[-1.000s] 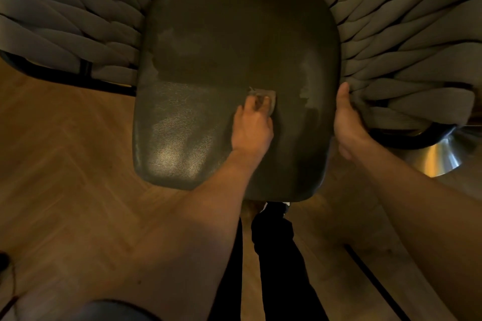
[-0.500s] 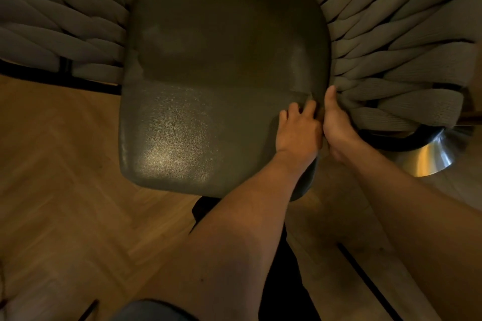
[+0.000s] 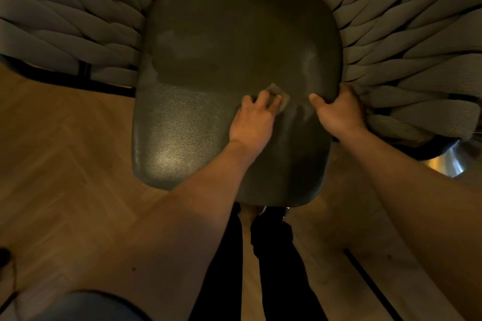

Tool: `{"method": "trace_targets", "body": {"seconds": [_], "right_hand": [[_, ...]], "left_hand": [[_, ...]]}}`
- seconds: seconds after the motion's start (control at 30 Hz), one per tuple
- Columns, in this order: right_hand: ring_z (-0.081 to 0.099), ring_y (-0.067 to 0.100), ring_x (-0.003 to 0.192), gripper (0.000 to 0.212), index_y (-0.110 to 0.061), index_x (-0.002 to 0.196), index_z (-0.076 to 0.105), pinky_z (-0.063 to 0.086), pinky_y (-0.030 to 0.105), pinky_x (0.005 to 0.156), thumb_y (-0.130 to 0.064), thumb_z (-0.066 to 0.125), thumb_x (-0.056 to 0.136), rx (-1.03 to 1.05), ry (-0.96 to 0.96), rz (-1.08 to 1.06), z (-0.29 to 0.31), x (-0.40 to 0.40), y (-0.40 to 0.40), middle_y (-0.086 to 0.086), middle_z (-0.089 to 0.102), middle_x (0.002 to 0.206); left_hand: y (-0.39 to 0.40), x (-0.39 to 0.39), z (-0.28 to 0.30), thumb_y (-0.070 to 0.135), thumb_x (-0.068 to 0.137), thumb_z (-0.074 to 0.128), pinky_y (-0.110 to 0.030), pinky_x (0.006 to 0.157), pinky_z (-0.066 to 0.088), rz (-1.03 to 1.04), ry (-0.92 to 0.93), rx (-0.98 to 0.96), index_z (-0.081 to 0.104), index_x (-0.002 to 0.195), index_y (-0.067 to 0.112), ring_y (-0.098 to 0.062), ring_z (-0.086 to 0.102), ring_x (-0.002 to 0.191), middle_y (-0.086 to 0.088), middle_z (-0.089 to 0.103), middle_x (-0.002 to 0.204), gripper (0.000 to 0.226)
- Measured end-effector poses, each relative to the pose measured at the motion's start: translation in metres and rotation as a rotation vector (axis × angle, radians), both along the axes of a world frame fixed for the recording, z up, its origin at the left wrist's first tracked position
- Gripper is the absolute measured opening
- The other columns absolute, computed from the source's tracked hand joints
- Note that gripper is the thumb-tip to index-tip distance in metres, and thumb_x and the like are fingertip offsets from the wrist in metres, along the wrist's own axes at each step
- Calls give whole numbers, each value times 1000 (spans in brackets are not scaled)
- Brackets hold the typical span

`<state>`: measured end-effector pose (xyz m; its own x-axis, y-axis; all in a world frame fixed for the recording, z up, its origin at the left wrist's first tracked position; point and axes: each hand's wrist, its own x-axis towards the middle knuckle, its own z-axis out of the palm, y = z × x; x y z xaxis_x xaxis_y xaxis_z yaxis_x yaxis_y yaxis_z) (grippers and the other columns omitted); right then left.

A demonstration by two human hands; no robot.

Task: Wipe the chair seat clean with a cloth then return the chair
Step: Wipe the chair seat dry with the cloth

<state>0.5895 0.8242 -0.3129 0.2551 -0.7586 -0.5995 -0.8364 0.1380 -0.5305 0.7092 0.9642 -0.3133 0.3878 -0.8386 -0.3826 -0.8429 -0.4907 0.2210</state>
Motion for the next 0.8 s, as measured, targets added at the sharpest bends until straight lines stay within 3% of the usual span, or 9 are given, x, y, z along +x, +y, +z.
{"method": "trace_targets", "body": {"seconds": [0.37,0.5,0.7,0.8], "right_hand": [[40,36,144,103,-6,155,29,38,46,117,-40,87,77,-57,180,106,-1,12,6,17,40,156],[37,36,145,104,-5,157,26,36,44,116,-38,86,79,-64,209,107,0,15,7,18,37,157],[37,37,144,103,-8,157,27,36,44,115,-37,86,79,-60,211,99,-1,14,7,18,38,156],[37,36,145,104,-7,157,27,36,45,115,-38,87,78,-57,207,108,-2,12,7,18,38,157]], "left_hand": [[71,91,2,2,90,46,-43,91,44,216,-199,35,38,147,20,-37,44,106,-14,37,140,60],[93,114,5,3,93,45,-43,91,43,293,-205,79,35,150,21,-37,42,111,-16,35,140,60],[122,161,-6,2,84,50,-45,91,40,285,-267,95,45,143,17,-39,46,107,-23,44,132,61],[143,188,-2,-1,83,51,-49,90,43,452,-260,78,47,140,16,-47,48,103,-24,41,133,60]]}}
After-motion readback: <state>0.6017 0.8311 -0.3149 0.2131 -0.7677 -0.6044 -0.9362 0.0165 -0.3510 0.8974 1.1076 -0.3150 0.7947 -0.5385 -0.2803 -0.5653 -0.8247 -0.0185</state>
